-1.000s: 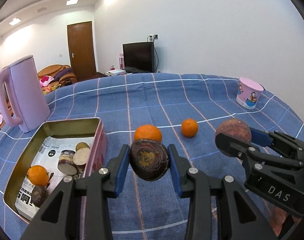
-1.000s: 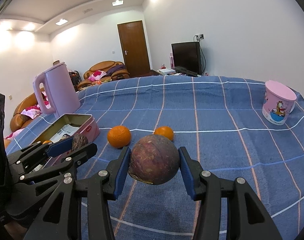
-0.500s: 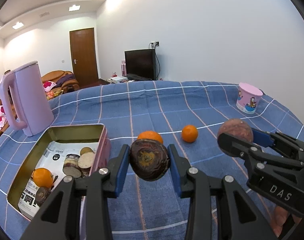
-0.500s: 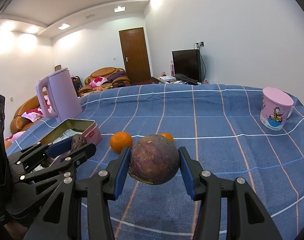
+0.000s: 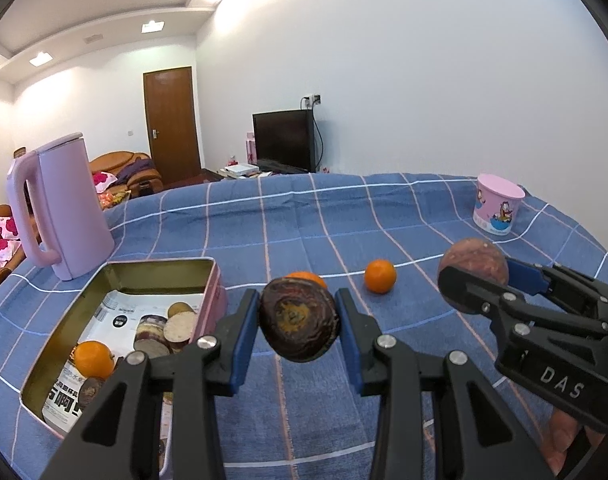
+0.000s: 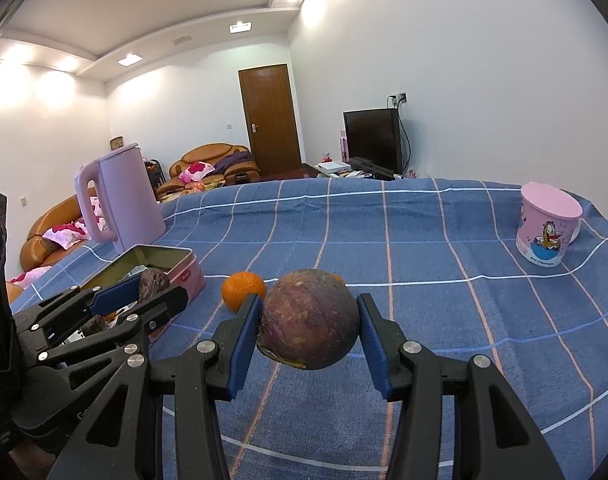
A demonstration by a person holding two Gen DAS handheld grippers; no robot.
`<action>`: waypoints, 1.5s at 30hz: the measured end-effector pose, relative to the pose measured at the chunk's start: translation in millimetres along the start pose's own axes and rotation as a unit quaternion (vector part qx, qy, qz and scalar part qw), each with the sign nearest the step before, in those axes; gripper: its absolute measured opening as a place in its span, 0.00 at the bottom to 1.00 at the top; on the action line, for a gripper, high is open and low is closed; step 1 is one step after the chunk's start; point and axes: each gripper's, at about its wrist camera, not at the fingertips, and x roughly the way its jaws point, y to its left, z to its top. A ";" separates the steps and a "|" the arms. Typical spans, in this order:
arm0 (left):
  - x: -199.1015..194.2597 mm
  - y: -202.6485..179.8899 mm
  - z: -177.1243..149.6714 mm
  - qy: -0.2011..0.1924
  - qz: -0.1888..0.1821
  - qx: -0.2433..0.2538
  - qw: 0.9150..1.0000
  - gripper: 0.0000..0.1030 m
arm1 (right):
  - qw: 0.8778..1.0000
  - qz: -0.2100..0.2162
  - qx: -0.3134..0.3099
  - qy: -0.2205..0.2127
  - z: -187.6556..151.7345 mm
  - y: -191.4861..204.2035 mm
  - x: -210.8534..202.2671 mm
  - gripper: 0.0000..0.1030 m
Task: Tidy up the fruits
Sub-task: 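Lift the mangosteen with the left gripper while the right lifts the purple fruit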
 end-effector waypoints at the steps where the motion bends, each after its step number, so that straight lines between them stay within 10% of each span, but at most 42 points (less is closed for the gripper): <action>1: -0.7 -0.1 0.1 -0.002 0.002 0.000 1.000 0.39 | 1.000 0.000 0.000 -0.001 0.1 0.1 -0.3 0.49; 45: -18.2 24.4 -3.0 -0.026 0.047 -0.012 0.998 0.39 | 0.999 0.009 -0.033 -0.023 2.2 26.8 -2.4 0.49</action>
